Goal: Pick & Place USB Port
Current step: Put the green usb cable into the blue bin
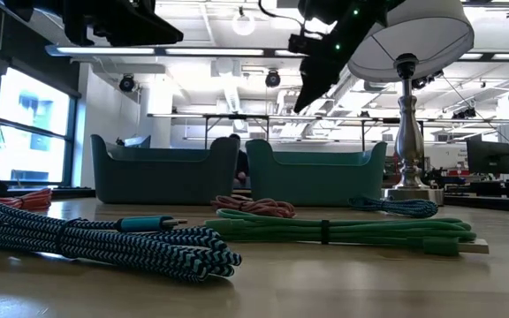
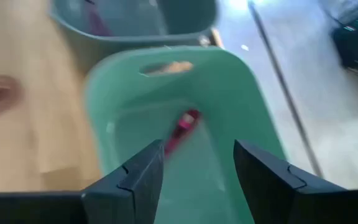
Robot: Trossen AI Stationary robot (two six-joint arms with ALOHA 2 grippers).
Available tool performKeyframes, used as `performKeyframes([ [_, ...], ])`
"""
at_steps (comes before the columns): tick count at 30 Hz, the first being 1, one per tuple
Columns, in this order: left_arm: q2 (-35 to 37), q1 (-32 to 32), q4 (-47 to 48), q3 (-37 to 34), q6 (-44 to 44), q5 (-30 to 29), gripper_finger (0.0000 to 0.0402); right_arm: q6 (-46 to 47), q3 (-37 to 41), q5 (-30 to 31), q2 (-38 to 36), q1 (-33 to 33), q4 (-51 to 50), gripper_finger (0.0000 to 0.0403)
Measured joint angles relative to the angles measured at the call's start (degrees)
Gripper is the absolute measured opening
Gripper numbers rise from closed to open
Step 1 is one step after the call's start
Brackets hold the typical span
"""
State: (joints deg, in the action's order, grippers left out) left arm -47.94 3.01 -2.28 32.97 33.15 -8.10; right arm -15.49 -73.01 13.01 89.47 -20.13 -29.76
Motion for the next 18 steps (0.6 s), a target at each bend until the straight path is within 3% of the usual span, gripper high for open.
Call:
performKeyframes([
  [7,0.22,0.0,0.04,0.0,-0.39,0.04,0.0102,4.87,0.0,-13.63,-3.19,5.35,-8.05,0.0187],
  [10,0.22,0.0,0.8,0.0,-0.39,0.3,0.0102,10.13,0.0,-22.56,-4.87,9.4,-13.83,0.0184],
  [13,0.22,0.0,1.22,0.0,-0.42,3.58,0.0102,15.31,0.0,-29.64,-4.99,14.88,-15.82,0.0179],
  [15,0.22,0.0,1.26,0.0,-0.43,5.24,0.0102,17.24,0.0,-30.02,-4.19,19.36,-15.72,0.0177],
  [18,0.22,0.0,1.22,0.0,-0.44,5.79,0.0102,19.72,0.0,-25.64,-2.25,25.94,-13.41,0.0178],
])
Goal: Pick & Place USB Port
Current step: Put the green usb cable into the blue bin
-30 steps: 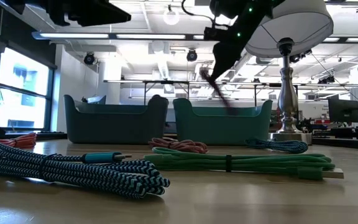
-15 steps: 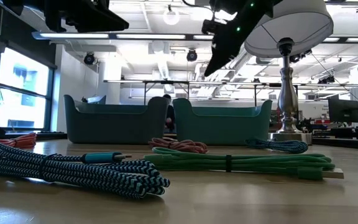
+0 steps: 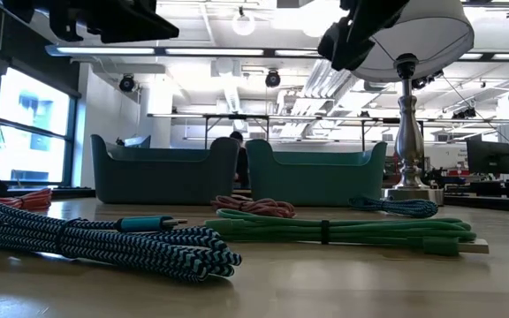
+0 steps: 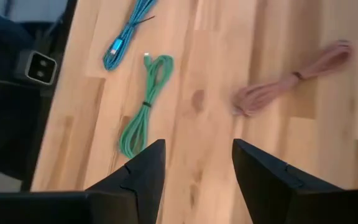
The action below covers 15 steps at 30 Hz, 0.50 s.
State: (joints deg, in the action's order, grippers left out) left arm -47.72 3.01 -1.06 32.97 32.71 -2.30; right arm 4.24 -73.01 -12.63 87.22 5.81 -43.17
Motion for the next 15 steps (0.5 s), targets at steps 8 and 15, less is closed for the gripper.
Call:
performKeyframes([
  [8,0.0,0.0,0.0,0.0,-1.36,0.15,0.0102,6.03,0.0,12.39,7.49,12.71,3.32,0.0179],
  [15,0.0,0.0,0.16,0.0,-4.99,1.79,0.0102,15.0,0.0,13.61,15.82,16.54,5.56,0.0179],
])
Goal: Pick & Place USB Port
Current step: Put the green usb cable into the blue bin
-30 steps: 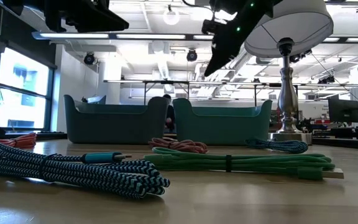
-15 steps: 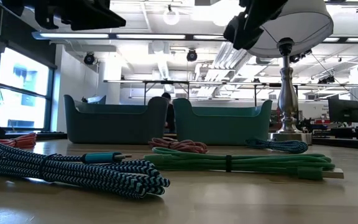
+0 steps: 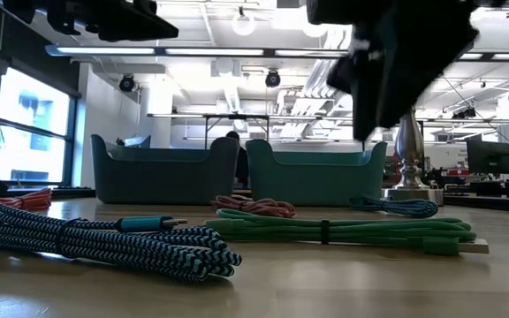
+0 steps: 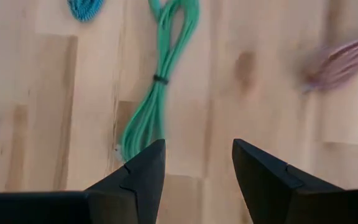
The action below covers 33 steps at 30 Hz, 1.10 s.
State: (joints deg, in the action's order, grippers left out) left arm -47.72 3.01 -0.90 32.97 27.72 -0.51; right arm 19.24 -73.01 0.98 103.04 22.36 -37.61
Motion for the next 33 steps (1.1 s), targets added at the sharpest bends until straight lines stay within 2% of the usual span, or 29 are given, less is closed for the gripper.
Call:
performKeyframes([
  [6,-0.02,0.0,2.65,0.0,0.11,1.52,0.0102,4.6,0.0,-8.2,6.95,2.65,5.36,0.0179],
  [8,-0.02,0.0,3.9,0.0,-0.16,1.6,0.0102,5.85,0.0,-9.06,8.3,3.32,7.22,0.0178],
  [13,-0.02,0.0,5.83,0.0,-3.21,1.94,0.0102,7.83,0.0,-7.55,9.84,4.06,11.2,0.0178],
  [23,-0.04,0.02,5.81,0.0,-8.56,11.03,0.0102,8.73,-0.33,-1.98,13.94,3.97,11.39,0.0173],
  [26,-0.21,0.02,5.78,0.0,-9.46,11.88,0.0102,9.27,-0.39,-0.51,14.61,4.04,11.13,0.014],
  [31,-0.22,0.02,5.79,0.0,-10.57,11.76,0.0102,8.54,-0.26,3.52,14.78,4.17,11.42,0.002],
  [33,-0.42,0.02,5.66,0.0,-11.1,12.18,0.0102,8.03,-0.21,4.88,14.78,4.22,11.55,0.002],
])
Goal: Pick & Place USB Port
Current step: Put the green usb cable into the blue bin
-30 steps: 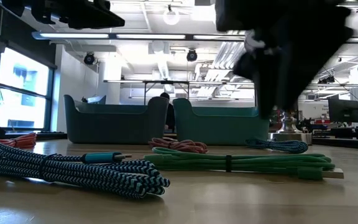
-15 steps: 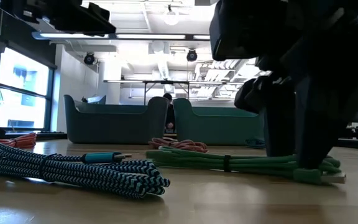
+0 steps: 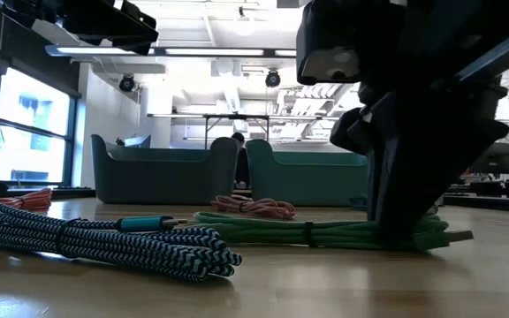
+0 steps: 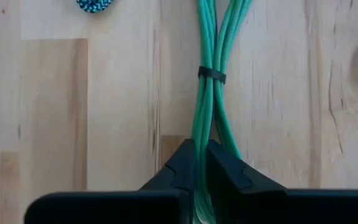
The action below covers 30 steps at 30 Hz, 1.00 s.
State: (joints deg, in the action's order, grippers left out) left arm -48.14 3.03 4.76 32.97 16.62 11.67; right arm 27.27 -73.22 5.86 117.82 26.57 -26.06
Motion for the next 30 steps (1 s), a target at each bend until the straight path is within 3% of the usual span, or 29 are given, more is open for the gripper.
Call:
performKeyframes([
  [4,-1.42,0.0,-0.83,-0.09,2.36,-0.62,0.0102,-1.75,0.14,2.22,-1.26,-0.01,-0.24,0.001],
  [7,-3.21,-0.03,-2.39,-0.09,4.32,-0.89,0.0102,-3.44,0.46,7.16,-3.63,0.5,-1.69,0.001],
  [14,-7.84,-0.04,-8.83,-0.07,5.1,-0.44,0.0102,-3.45,-3.24,20.58,-11.84,2.19,-16.18,0.0008],
  [20,-10.45,-0.09,-10.54,-0.09,7.14,-9.93,0.0104,-5.13,-11.6,31.22,-15.08,6.86,-27.66,0.0008],
  [30,-11.04,-0.02,-26.7,-0.07,5.79,-6.96,0.0166,-23.21,-18.82,49.01,-15.04,10.64,-28.77,0.0008],
])
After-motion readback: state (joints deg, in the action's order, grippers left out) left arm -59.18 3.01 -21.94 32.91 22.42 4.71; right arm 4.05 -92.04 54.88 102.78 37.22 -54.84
